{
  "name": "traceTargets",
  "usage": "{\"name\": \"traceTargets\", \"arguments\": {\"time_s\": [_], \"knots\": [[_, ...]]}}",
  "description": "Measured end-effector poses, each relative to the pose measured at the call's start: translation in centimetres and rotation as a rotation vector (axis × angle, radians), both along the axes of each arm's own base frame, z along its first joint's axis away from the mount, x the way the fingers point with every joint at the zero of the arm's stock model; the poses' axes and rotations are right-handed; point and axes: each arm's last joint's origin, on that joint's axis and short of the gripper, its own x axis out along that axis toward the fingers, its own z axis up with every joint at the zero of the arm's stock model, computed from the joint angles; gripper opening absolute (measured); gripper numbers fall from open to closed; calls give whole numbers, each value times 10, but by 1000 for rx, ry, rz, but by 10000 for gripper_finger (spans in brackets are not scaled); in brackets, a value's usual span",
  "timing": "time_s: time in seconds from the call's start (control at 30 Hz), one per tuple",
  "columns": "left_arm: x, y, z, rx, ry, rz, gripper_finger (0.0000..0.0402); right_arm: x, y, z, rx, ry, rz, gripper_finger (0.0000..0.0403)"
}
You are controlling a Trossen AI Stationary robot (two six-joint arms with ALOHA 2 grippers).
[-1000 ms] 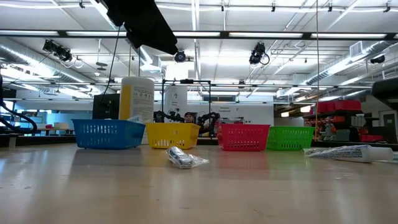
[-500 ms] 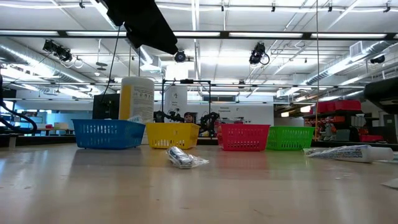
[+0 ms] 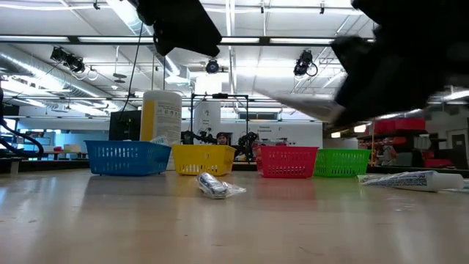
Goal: Pick & Place Travel size toiletries
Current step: Put the white toothpaste into the yellow bin
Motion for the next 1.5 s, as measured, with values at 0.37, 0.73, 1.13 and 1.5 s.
{"name": "traceTargets", "arguments": {"time_s": [0.37,0.73,1.13,1.5], "knots": [[8,27,0,-216,-37,238,147,28,-35,20,-387,-213,-199,84],[11,39,1,-231,-57,287,141,33,-40,23,-327,-264,-258,84],[13,40,4,-185,-70,221,51,40,-47,29,-329,-311,-268,84],[12,40,2,-154,-47,212,18,45,-55,27,-215,-289,-201,87]]}}
